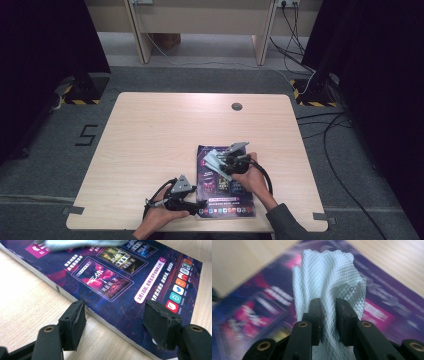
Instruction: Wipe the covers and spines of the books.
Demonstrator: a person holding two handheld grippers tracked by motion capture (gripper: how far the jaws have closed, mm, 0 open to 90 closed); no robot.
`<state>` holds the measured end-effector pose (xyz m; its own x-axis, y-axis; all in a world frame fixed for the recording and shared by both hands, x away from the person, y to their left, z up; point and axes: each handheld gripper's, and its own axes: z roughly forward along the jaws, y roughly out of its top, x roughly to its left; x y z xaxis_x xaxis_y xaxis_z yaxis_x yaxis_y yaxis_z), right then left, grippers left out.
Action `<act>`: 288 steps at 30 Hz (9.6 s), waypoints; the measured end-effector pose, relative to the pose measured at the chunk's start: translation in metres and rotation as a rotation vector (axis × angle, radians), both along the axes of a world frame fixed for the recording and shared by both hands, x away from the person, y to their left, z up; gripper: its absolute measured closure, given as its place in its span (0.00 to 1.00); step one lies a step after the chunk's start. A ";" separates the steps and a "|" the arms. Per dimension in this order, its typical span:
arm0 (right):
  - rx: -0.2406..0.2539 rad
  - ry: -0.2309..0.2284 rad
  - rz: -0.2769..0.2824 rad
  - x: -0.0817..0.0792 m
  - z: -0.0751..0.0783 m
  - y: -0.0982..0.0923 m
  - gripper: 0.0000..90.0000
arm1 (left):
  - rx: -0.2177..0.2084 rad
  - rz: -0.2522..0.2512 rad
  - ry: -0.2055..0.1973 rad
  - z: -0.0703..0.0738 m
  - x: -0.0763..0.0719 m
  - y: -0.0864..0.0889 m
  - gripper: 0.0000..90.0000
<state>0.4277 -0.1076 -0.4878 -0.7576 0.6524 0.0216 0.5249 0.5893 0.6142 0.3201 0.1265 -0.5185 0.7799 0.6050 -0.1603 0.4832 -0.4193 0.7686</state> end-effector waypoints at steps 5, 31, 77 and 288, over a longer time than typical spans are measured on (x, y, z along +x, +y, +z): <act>-0.004 -0.004 -0.128 0.015 0.001 -0.043 0.84 | -0.001 0.000 0.000 0.000 0.000 0.000 0.37; 0.006 -0.019 0.098 -0.021 -0.002 0.036 0.85 | -0.002 -0.006 -0.004 -0.001 0.001 0.000 0.36; 0.017 0.015 0.032 -0.033 -0.001 -0.006 0.85 | -0.009 -0.036 0.040 0.003 -0.039 0.005 0.52; 0.051 0.041 0.110 -0.074 -0.003 0.009 0.86 | 0.121 0.064 -0.074 -0.001 -0.009 0.028 0.24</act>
